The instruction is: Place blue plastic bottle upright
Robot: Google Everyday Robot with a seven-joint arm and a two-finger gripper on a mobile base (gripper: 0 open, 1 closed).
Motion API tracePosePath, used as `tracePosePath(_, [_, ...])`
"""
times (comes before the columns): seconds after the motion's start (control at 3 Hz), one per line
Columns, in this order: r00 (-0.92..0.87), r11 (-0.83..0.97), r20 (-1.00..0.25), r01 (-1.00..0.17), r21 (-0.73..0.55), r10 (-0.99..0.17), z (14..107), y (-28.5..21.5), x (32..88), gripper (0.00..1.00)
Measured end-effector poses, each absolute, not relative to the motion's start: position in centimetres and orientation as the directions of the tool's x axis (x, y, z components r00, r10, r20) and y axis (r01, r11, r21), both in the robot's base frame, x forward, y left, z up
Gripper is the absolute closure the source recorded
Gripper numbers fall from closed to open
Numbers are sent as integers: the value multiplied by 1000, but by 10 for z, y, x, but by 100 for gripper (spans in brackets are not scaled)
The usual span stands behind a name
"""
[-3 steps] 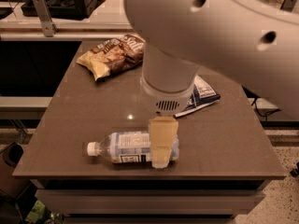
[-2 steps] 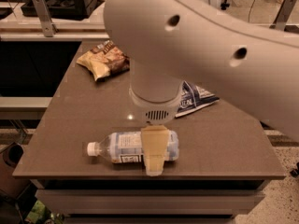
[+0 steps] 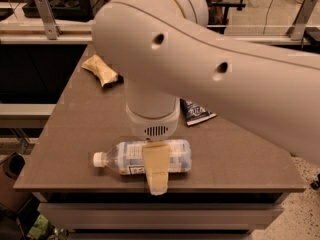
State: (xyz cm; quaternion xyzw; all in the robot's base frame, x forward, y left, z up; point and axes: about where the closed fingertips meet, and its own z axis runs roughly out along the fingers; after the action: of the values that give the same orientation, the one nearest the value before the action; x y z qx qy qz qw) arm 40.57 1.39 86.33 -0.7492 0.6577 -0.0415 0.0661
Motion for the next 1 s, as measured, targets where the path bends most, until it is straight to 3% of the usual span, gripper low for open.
tracePosePath(0.67, [42, -31, -103, -993, -114, -994, 859, 16, 419, 0])
tracePosePath(1.0, [-1, 17, -149, -994, -104, -989, 856, 13, 426, 18])
